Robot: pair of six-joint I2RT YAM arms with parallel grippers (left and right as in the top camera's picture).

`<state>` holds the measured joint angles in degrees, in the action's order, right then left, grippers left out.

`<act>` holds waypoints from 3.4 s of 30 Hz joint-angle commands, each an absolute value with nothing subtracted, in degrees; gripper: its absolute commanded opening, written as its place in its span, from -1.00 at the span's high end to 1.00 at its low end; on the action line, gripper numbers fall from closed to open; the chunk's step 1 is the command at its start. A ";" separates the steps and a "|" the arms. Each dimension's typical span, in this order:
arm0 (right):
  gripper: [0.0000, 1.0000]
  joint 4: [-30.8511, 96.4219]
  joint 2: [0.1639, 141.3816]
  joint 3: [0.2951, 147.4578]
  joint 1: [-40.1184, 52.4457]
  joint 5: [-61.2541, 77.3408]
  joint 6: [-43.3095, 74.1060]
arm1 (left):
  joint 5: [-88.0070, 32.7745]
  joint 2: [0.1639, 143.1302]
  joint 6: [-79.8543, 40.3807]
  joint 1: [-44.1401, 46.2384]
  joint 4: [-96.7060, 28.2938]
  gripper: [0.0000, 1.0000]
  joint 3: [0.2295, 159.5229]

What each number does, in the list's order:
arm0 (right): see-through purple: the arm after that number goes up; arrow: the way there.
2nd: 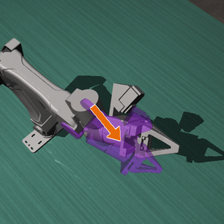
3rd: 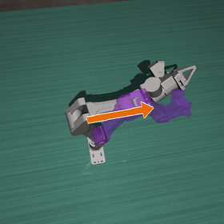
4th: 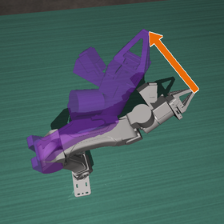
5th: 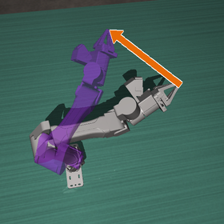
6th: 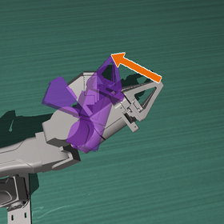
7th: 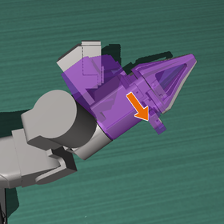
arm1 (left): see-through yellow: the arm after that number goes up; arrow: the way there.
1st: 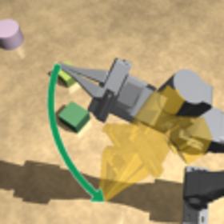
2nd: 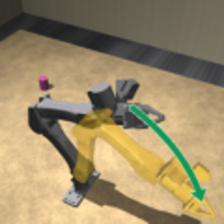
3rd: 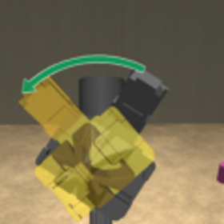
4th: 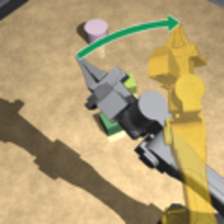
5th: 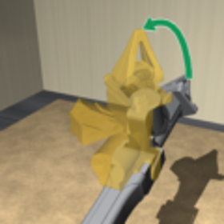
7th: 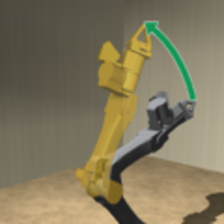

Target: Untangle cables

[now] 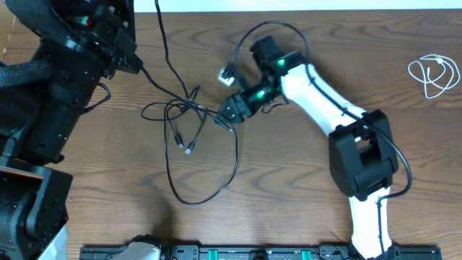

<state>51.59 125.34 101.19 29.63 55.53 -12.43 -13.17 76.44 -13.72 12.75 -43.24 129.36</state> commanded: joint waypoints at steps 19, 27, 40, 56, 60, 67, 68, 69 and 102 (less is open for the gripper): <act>0.98 55.11 112.49 101.36 11.90 16.62 0.84 | 29.43 82.28 -4.12 8.80 -48.47 0.86 130.26; 0.98 53.84 96.36 101.56 -2.44 17.04 0.78 | 29.41 90.78 -10.24 3.62 -59.94 0.86 130.26; 0.98 47.62 82.83 103.13 -21.93 17.04 2.76 | 29.17 100.38 -10.41 -8.14 -64.66 0.85 130.19; 0.98 50.70 84.71 103.11 -26.74 25.50 3.79 | 10.98 104.44 -8.25 -18.76 -63.77 0.86 128.16; 0.98 51.22 86.70 103.11 -22.46 30.59 2.44 | 5.58 103.90 -6.83 -16.93 -62.92 0.86 128.16; 0.98 56.34 91.11 103.04 -10.00 26.37 1.21 | -6.11 102.39 -6.00 -15.38 -64.05 0.86 128.16; 0.98 57.91 92.82 103.02 -7.62 24.97 1.21 | -10.92 101.97 -6.00 -15.05 -65.73 0.86 128.16; 0.98 58.43 93.54 103.02 -6.85 24.82 1.19 | -11.99 101.89 -6.02 -14.92 -66.32 0.85 128.16; 0.20 62.61 126.50 103.00 19.86 11.05 -12.53 | 3.51 102.69 -7.79 -12.91 -86.24 0.85 114.63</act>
